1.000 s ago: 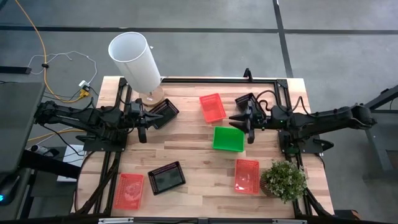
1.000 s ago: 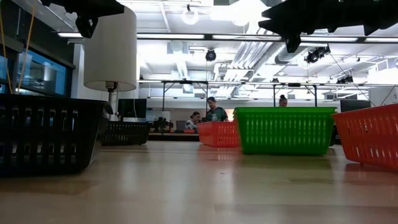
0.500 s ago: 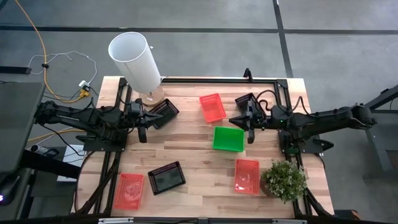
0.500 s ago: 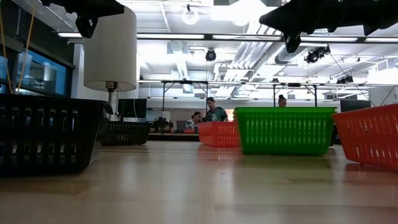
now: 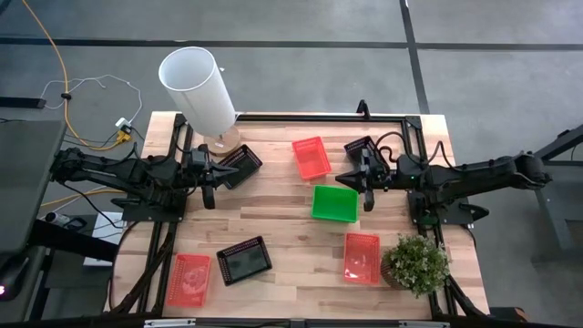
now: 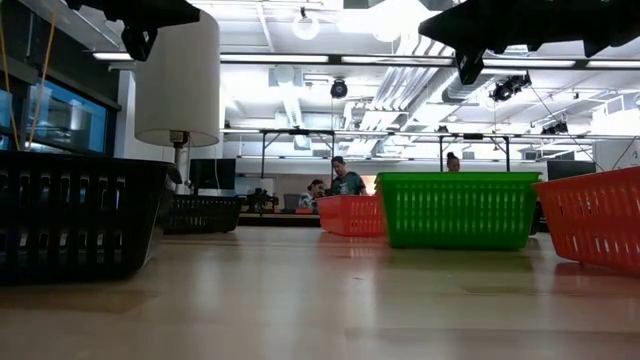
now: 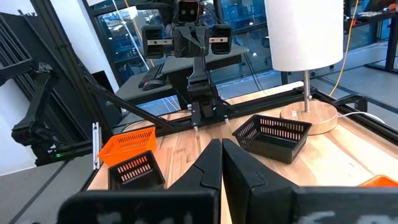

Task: Stack baskets by color
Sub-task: Stack the bottom left orange bin on top of the top orange bin

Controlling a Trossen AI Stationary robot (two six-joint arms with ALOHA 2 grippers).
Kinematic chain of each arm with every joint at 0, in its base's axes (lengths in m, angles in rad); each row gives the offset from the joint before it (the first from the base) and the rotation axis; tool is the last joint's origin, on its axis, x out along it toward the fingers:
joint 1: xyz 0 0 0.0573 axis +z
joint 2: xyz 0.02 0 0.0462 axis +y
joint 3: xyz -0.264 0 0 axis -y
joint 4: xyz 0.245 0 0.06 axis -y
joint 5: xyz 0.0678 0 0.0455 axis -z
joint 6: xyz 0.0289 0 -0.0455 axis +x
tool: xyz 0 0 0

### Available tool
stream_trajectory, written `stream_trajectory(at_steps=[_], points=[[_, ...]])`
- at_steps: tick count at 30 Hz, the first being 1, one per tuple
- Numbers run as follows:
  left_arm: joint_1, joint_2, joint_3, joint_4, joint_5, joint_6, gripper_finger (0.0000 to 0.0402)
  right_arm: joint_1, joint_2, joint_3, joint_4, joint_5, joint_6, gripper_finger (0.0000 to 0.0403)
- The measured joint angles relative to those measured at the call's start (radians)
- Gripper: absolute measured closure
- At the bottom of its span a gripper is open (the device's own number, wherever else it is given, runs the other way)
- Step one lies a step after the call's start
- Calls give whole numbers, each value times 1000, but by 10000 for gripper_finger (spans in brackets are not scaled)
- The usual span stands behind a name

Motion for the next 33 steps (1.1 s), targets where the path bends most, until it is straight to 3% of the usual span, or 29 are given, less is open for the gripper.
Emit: stream_trajectory(at_steps=[29, 33], points=[[0, 0, 0, 9, 1, 0, 401, 0, 0, 0, 1, -52, 8, 403], [0, 6, 45, -37, 26, 0, 393, 0, 0, 0, 1, -51, 8, 403]])
